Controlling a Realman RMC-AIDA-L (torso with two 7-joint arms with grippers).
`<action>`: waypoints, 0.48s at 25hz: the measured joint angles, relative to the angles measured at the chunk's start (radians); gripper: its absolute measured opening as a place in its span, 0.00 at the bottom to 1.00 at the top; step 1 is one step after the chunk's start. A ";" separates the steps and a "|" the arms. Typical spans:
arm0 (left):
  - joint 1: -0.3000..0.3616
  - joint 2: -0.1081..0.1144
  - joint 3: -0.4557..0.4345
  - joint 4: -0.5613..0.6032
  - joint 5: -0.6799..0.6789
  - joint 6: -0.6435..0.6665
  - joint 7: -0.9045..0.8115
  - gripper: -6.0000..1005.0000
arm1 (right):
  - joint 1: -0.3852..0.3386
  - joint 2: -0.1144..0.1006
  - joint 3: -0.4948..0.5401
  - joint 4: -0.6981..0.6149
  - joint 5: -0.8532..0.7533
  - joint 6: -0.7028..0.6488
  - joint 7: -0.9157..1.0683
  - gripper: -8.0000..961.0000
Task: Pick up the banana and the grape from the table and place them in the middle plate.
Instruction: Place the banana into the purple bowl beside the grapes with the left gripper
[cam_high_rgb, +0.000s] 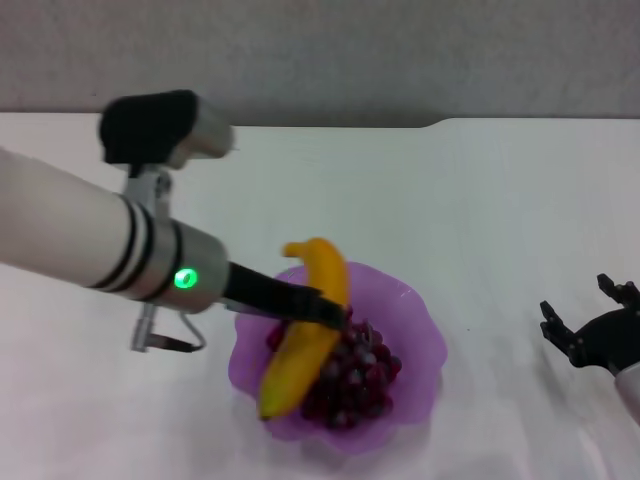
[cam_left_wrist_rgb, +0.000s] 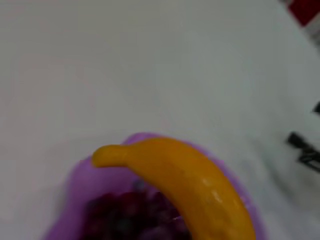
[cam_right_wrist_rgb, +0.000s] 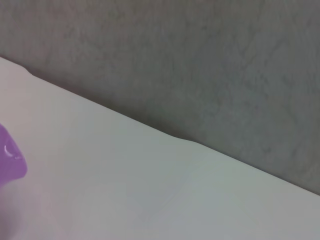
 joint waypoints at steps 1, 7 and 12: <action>-0.012 0.000 0.013 0.031 -0.032 0.032 0.013 0.52 | 0.002 0.000 0.000 0.000 0.000 0.000 0.000 0.86; -0.039 -0.001 0.094 0.103 -0.107 0.148 0.025 0.53 | 0.010 -0.001 -0.001 0.002 0.000 -0.001 0.000 0.86; -0.043 -0.003 0.123 0.135 -0.122 0.232 0.026 0.53 | 0.022 0.001 -0.001 0.002 -0.004 -0.003 0.000 0.86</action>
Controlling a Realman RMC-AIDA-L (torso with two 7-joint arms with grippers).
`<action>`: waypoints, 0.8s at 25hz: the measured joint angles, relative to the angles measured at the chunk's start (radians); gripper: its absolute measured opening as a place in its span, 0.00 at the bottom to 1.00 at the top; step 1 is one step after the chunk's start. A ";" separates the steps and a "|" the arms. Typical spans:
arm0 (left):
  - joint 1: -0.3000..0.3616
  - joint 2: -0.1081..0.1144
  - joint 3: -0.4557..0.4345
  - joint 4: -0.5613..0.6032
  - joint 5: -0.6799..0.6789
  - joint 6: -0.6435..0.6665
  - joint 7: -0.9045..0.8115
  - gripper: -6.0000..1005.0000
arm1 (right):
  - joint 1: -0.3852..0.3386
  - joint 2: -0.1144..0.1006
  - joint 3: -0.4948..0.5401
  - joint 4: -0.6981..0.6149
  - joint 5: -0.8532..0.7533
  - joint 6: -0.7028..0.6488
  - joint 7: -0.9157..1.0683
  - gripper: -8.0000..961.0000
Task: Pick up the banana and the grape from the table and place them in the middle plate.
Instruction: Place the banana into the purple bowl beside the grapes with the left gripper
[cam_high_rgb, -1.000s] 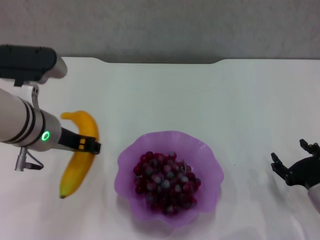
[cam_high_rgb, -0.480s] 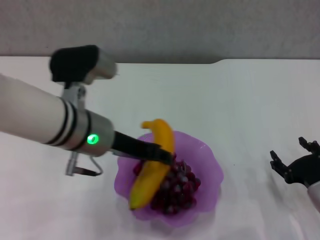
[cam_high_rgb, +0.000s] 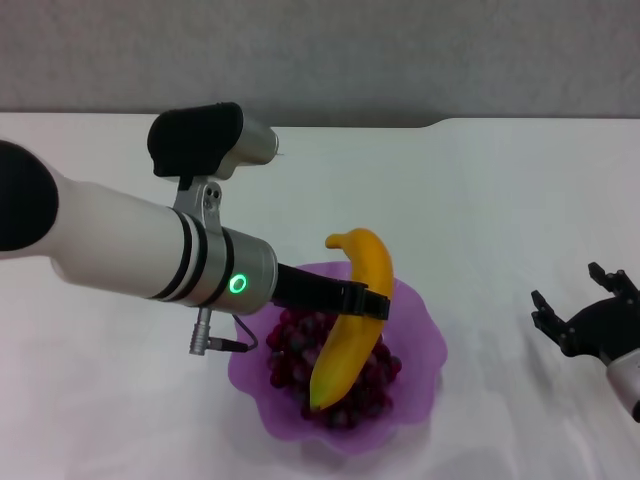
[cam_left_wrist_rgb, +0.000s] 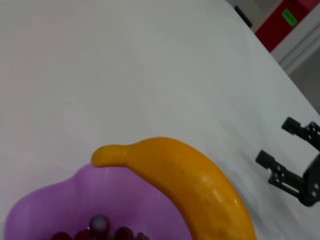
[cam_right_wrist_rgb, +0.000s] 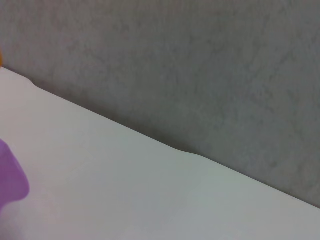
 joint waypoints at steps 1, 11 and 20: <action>-0.003 0.000 0.000 0.015 -0.007 0.012 0.002 0.54 | 0.000 0.000 0.000 0.000 -0.001 0.000 0.000 0.86; -0.016 -0.001 0.021 0.079 -0.047 0.043 0.036 0.55 | 0.001 0.001 -0.001 0.000 -0.001 -0.004 0.000 0.86; 0.018 0.002 0.015 0.079 -0.099 0.108 0.111 0.71 | 0.001 0.000 -0.001 0.000 -0.003 -0.001 0.000 0.86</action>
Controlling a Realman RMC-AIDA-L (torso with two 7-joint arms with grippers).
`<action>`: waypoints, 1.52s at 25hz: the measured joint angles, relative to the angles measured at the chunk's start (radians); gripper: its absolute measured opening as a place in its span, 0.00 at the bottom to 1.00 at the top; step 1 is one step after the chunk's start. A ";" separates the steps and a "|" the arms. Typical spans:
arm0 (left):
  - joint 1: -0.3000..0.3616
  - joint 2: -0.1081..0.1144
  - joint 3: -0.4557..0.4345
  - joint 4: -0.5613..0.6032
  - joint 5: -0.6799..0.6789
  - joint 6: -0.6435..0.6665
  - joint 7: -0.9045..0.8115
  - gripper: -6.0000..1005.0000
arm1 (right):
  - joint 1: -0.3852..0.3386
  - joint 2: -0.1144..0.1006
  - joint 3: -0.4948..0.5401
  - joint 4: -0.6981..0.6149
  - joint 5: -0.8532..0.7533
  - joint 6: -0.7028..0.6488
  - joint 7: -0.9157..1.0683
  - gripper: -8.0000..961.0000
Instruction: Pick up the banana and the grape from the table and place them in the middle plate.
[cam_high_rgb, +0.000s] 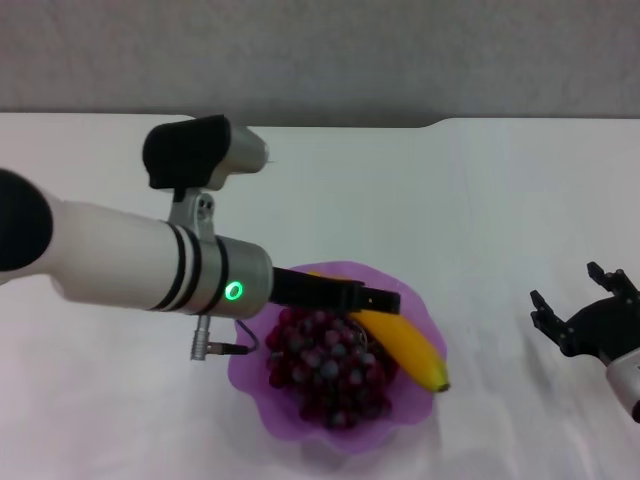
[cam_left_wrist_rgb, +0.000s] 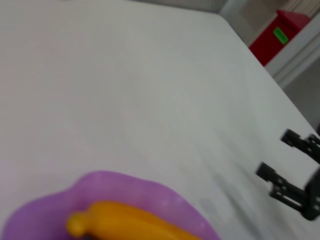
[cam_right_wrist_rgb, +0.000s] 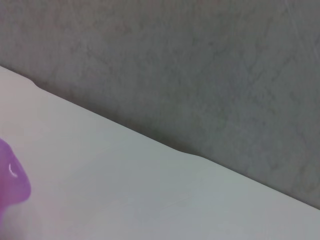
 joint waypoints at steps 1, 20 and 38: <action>0.010 0.000 -0.003 -0.005 0.000 0.013 0.009 0.75 | 0.000 0.000 0.000 0.000 0.000 0.001 0.000 0.86; 0.461 -0.005 -0.044 -0.009 -0.906 0.571 1.403 0.89 | 0.018 0.003 -0.066 0.066 0.006 0.003 0.012 0.86; 0.297 -0.011 0.011 0.651 -2.027 -0.065 2.642 0.89 | 0.011 -0.001 -0.055 0.039 0.010 -0.038 0.009 0.86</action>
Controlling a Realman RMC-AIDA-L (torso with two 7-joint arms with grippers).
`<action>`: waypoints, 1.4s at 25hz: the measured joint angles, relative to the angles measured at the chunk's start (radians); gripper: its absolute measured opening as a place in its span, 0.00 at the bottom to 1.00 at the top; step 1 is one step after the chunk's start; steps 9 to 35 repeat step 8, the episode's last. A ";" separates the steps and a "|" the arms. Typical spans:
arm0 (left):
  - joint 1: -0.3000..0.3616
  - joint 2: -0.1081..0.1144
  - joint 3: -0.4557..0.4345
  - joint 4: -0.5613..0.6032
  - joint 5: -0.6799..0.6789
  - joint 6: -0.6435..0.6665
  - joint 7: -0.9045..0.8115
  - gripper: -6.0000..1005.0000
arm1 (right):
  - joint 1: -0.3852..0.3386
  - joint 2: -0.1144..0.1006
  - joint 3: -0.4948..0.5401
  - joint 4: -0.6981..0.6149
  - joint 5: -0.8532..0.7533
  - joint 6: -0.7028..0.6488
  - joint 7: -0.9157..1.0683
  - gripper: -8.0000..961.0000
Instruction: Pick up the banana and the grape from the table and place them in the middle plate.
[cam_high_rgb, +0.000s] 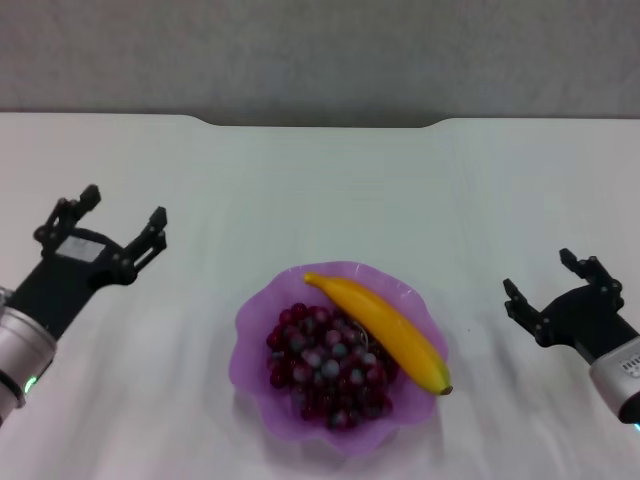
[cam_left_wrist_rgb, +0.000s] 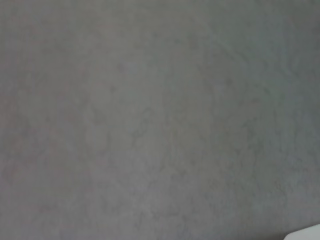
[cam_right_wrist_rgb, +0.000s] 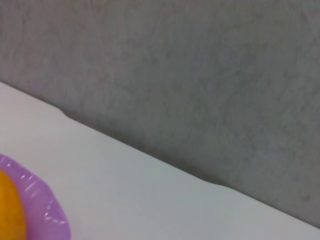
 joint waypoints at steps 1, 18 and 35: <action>-0.016 0.001 0.014 0.041 -0.024 -0.019 -0.002 0.89 | 0.000 0.001 0.002 -0.004 0.000 -0.006 0.000 0.86; -0.039 -0.003 0.050 0.148 -0.092 -0.018 -0.044 0.89 | -0.016 0.001 -0.001 -0.005 0.019 -0.017 0.004 0.86; -0.039 -0.003 0.050 0.148 -0.092 -0.018 -0.044 0.89 | -0.016 0.001 -0.001 -0.005 0.019 -0.017 0.004 0.86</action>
